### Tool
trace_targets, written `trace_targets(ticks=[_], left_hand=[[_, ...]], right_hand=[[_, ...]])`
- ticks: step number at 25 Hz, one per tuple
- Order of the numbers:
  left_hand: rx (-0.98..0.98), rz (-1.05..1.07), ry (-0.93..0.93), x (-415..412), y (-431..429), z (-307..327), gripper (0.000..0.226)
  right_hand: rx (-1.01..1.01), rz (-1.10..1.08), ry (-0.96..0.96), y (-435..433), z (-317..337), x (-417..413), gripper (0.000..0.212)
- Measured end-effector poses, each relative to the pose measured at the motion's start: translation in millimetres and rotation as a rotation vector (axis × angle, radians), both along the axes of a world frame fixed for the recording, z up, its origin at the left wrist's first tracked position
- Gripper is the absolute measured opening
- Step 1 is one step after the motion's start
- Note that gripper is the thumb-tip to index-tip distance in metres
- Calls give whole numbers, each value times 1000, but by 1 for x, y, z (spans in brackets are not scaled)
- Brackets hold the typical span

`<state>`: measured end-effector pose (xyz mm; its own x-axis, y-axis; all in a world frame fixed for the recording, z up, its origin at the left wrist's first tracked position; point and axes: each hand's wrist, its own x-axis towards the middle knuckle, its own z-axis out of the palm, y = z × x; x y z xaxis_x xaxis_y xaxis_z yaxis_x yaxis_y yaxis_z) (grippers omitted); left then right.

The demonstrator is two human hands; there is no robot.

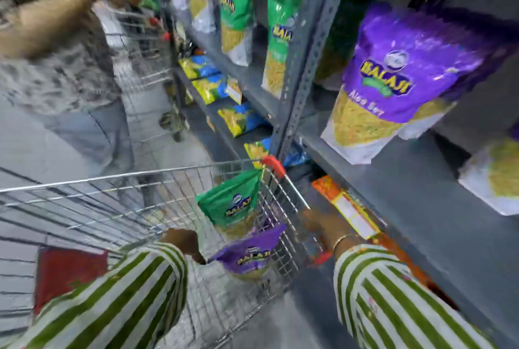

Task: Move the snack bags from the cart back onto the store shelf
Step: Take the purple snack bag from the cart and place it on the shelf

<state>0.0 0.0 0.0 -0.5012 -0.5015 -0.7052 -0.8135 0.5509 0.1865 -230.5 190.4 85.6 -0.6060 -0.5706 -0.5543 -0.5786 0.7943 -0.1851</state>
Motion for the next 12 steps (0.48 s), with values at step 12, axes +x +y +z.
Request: trace_targets(ticks=[12], left_hand=[[357,207,371,-25,51,-82,85]], right_hand=[[241,393,602,-25,-125,26,59]])
